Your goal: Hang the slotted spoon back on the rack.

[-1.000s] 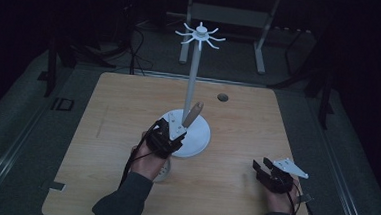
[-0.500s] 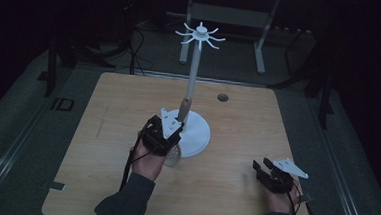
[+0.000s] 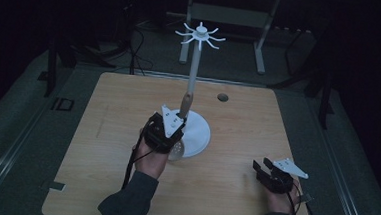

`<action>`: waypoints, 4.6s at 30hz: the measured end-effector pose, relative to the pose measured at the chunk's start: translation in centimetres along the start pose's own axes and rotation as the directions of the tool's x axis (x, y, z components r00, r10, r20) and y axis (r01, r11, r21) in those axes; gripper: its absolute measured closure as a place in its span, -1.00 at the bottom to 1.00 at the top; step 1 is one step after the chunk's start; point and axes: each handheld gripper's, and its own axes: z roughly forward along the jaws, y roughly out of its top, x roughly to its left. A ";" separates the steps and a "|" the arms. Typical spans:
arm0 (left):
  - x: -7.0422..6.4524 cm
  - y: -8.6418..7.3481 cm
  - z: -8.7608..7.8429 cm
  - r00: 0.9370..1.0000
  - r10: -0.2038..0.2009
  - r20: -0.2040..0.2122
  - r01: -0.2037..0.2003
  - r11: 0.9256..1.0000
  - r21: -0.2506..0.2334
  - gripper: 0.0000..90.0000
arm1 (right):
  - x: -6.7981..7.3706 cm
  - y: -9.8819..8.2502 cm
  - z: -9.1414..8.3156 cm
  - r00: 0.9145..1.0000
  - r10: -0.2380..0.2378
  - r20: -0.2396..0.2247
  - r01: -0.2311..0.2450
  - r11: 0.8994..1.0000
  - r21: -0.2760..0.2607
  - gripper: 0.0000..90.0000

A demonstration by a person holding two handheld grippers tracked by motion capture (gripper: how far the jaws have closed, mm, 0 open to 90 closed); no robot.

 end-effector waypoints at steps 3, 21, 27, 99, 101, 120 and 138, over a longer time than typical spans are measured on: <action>0.0 0.3 0.1 1.000 -0.010 -0.005 0.010 1.000 -0.015 0.67 | 0.0 0.0 0.0 1.000 0.000 0.000 0.000 1.000 -0.001 0.15; -0.3 2.4 0.0 0.999 -0.035 -0.029 0.033 0.997 -0.063 0.66 | 0.0 -0.1 0.0 1.000 0.003 0.001 -0.003 1.000 0.002 0.14; -0.4 3.0 0.1 0.997 -0.060 -0.039 0.057 0.995 -0.077 0.67 | -0.1 0.0 0.0 1.000 0.000 0.003 0.000 1.000 0.000 0.14; 1.1 9.2 2.7 0.977 -0.107 -0.187 0.102 0.994 -0.037 0.67 | -0.4 -0.3 -0.2 1.000 0.002 0.008 -0.002 1.000 0.004 0.12; 1.1 9.3 2.7 0.976 -0.107 -0.188 0.102 0.994 -0.037 0.66 | -0.4 -0.3 -0.1 1.000 0.003 0.007 -0.003 1.000 0.004 0.12; 1.2 9.1 3.0 0.976 -0.104 -0.192 0.099 0.994 -0.035 0.66 | -0.4 -0.3 -0.2 1.000 0.003 0.009 -0.003 1.000 0.003 0.12; 0.4 8.9 2.0 0.984 -0.087 -0.158 0.077 0.995 -0.069 0.56 | -0.3 -0.3 -0.2 1.000 0.000 0.007 0.000 1.000 0.006 0.11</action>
